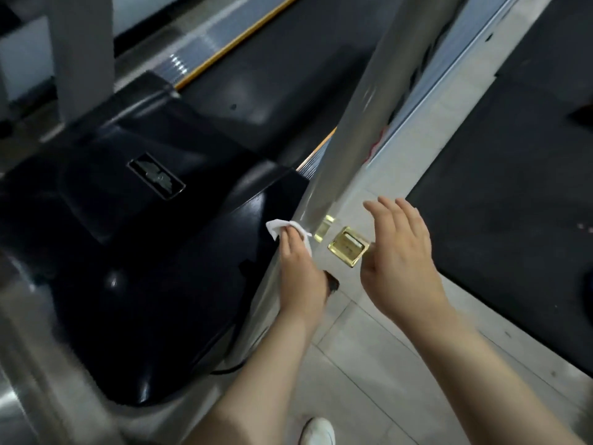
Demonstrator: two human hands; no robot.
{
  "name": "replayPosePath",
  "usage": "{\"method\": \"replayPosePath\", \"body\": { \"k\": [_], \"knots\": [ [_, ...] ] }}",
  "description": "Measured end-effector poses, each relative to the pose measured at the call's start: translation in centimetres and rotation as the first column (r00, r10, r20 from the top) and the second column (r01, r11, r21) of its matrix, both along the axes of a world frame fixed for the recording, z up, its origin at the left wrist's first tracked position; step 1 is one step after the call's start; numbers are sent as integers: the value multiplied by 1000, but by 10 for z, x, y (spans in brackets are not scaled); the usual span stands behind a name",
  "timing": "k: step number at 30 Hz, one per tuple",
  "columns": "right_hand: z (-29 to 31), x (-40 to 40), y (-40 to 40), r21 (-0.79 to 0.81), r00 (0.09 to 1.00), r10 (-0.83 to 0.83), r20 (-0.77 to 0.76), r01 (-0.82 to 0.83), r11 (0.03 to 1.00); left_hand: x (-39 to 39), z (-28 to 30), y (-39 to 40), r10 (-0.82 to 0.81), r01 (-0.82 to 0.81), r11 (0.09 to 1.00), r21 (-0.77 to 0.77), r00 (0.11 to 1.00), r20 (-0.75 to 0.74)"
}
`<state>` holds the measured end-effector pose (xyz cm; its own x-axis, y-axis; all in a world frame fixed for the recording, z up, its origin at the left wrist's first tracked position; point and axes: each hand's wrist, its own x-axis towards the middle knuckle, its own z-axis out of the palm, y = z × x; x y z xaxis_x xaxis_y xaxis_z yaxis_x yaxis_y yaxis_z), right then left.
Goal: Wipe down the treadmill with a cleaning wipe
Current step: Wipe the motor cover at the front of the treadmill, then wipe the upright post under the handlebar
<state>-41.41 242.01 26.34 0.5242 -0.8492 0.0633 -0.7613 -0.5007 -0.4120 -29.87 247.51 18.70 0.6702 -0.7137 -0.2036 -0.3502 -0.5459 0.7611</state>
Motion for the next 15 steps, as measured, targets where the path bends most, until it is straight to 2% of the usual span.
{"method": "replayPosePath", "body": {
  "k": [3, 5, 7, 11, 13, 15],
  "knots": [
    [27, -3, -37, -12, 999, -36, -1, 36, 999, 22, 36, -22, -167, 162, 986, 43, 964, 206],
    [50, -2, -59, 2, 998, -56, 30, 56, 998, 36, 57, -44, -212, 205, 977, 56, 917, 337],
    [71, -4, -73, 27, 994, -92, 65, 90, 996, 45, 73, -64, -225, 221, 974, 57, 890, 396],
    [104, -17, -77, 85, 985, -127, 119, 117, 989, 49, 86, -86, -233, 230, 972, 48, 916, 326],
    [114, -25, -77, 107, 982, -139, 128, 126, 986, 41, 95, -96, -255, 268, 963, -19, 935, 246],
    [123, -30, -78, 134, 975, -173, 137, 155, 979, 30, 110, -113, -284, 312, 946, -84, 927, 244]
  ]
}}
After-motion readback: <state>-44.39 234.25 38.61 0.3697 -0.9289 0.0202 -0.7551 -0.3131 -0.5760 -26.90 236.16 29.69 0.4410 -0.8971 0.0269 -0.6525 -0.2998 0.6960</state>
